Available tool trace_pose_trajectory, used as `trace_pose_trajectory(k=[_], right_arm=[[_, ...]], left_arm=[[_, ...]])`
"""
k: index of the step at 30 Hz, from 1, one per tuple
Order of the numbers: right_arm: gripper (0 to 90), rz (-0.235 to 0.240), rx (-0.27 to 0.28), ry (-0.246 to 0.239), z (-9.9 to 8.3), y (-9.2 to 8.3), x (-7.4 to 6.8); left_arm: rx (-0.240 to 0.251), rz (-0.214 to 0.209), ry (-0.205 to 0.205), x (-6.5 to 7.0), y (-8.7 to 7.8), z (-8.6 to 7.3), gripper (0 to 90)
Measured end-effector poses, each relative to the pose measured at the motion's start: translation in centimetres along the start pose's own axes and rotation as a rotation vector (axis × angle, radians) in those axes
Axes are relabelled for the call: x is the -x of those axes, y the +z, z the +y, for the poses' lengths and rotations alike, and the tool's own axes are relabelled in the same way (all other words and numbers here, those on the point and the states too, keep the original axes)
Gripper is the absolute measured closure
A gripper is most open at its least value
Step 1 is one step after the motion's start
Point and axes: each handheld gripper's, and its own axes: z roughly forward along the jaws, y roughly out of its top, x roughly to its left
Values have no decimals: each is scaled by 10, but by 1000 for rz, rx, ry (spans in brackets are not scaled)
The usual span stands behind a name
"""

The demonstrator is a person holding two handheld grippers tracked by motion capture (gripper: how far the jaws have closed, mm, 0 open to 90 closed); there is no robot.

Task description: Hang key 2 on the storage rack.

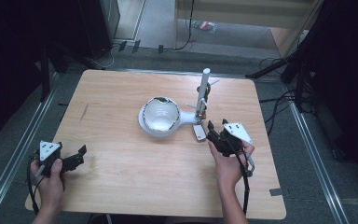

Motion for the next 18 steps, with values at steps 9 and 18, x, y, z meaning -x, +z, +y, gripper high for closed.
trace_pose_trajectory(k=[9,18], right_arm=[[411,0,2,12,-6,-11,14],[406,-14,9,13,-13,-26,31]], left_arm=[[1,1,0,0,0,0,89],[-1,0,0,0,0,0,90]])
